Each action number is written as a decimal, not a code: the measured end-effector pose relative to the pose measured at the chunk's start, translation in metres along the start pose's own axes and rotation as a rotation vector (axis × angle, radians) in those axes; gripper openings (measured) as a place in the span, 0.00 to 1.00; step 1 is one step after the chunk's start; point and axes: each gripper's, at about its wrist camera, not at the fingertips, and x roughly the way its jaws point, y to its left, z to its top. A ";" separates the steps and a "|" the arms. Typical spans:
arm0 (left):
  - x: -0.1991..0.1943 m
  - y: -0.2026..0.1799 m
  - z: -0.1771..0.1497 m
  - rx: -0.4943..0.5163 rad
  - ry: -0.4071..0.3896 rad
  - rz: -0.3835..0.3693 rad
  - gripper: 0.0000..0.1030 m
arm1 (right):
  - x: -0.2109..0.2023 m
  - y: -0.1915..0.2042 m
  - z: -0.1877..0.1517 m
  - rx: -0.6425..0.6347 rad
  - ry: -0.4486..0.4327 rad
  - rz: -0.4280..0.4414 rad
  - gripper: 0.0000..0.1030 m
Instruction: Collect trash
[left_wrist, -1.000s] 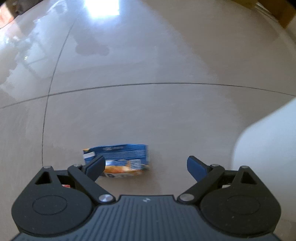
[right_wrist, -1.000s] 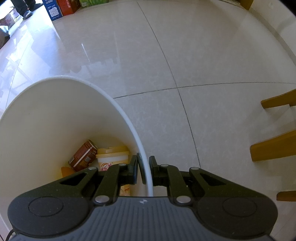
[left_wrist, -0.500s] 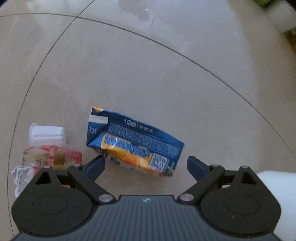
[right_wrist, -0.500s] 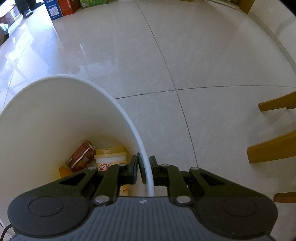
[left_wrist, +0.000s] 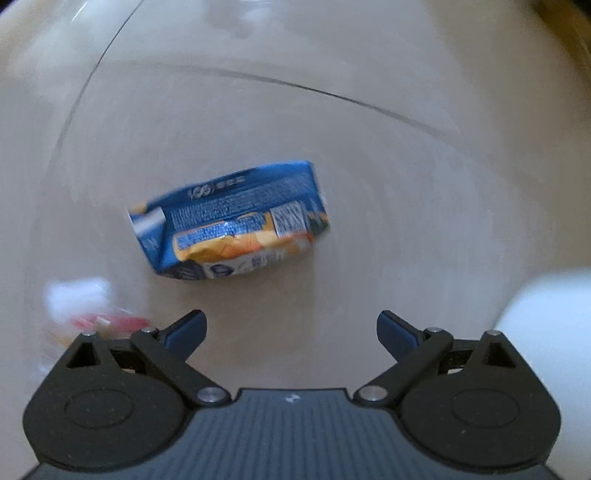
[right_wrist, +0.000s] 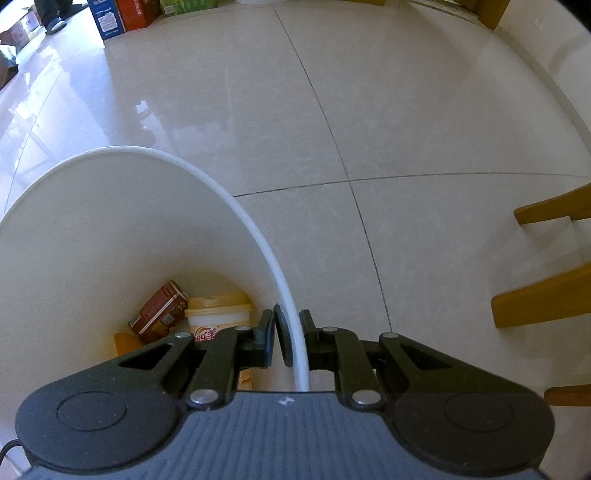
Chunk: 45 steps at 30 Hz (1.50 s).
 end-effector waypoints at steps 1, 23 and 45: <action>-0.007 -0.008 -0.003 0.079 -0.011 0.025 0.95 | 0.000 0.000 0.000 0.000 0.000 0.000 0.16; 0.026 0.015 0.027 0.596 -0.173 0.098 0.93 | -0.001 0.002 -0.001 -0.012 -0.006 0.000 0.16; -0.008 0.028 -0.019 0.726 0.021 0.031 0.84 | -0.005 -0.004 0.000 -0.002 -0.012 0.022 0.16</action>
